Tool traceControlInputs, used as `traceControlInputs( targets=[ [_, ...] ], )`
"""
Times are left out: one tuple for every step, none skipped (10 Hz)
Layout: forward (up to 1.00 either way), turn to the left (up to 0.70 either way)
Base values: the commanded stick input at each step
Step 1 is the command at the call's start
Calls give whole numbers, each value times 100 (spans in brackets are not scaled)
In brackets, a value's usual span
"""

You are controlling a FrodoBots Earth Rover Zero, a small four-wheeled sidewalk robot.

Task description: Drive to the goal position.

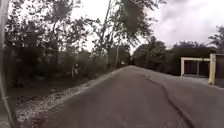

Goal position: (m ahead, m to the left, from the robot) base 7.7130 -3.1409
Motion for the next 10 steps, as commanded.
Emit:
traceControlInputs(
  targets=[
    [70,-16],
    [70,0],
    [70,0],
    [70,0],
    [70,0],
    [70,-1],
    [70,-20],
    [70,-35],
    [70,-35],
    [70,-13]
  ],
)
